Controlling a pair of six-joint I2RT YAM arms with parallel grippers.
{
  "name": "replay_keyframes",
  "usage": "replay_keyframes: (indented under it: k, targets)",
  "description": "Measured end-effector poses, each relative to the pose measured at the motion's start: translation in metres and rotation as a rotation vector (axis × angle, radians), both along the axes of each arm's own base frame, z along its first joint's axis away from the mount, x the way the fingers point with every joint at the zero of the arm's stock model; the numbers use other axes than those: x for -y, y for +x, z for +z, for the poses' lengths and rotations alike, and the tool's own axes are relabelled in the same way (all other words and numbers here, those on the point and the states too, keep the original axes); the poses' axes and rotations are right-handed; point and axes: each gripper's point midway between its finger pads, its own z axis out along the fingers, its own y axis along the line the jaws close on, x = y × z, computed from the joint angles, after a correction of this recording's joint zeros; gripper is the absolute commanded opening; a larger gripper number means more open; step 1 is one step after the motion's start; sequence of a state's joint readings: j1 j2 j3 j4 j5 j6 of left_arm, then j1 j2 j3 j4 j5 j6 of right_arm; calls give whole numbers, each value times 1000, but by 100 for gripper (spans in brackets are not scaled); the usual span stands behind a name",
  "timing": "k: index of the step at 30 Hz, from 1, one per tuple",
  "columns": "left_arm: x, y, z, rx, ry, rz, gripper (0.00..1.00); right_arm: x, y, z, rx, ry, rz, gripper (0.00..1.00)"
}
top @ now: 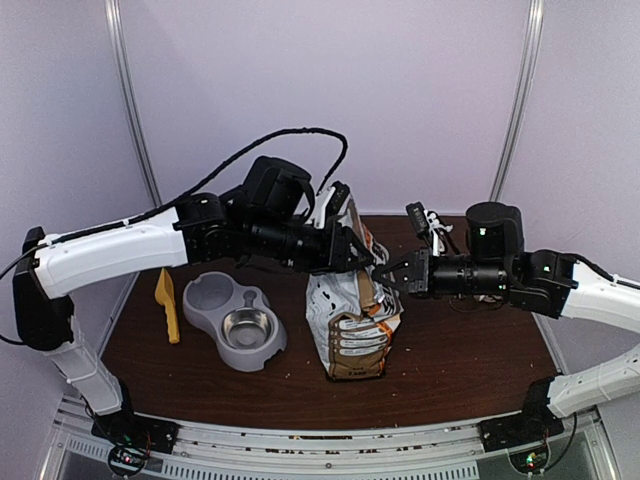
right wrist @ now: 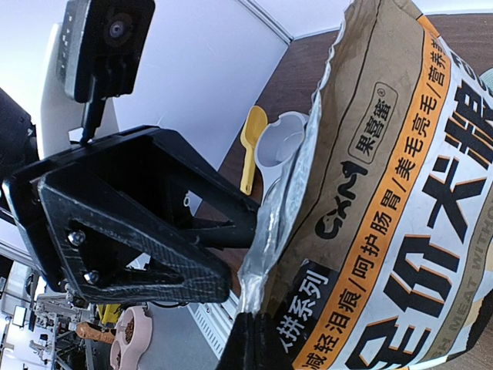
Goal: Serve the pet food
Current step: Open the seal of the pet food bag.
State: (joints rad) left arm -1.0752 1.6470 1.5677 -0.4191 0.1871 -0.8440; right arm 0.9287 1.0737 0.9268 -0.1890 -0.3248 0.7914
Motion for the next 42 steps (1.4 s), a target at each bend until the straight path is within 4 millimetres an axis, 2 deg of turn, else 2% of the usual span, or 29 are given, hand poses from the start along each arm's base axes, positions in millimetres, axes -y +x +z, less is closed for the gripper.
replay_keyframes:
  k: [9,17,21,25,34,40,42]
  targets:
    - [5,3,-13,-21,20,5,33,0,0,0,1,-1,1,0]
    - [6,4,-13,-32,18,12,27,0,0,-1,4,-4,3,0]
    - [8,5,-16,-41,21,14,18,0,0,-2,10,-13,6,0]
    - [7,7,-18,-49,23,20,1,0,-2,-2,21,-19,18,0]
    - [10,5,-8,-41,3,6,0,2,0,-6,39,-45,11,0]
    - [4,4,-6,-30,2,12,0,4,5,-8,39,-55,-18,0]
    - [0,3,-4,-25,0,18,0,6,6,-10,36,-63,-30,9]
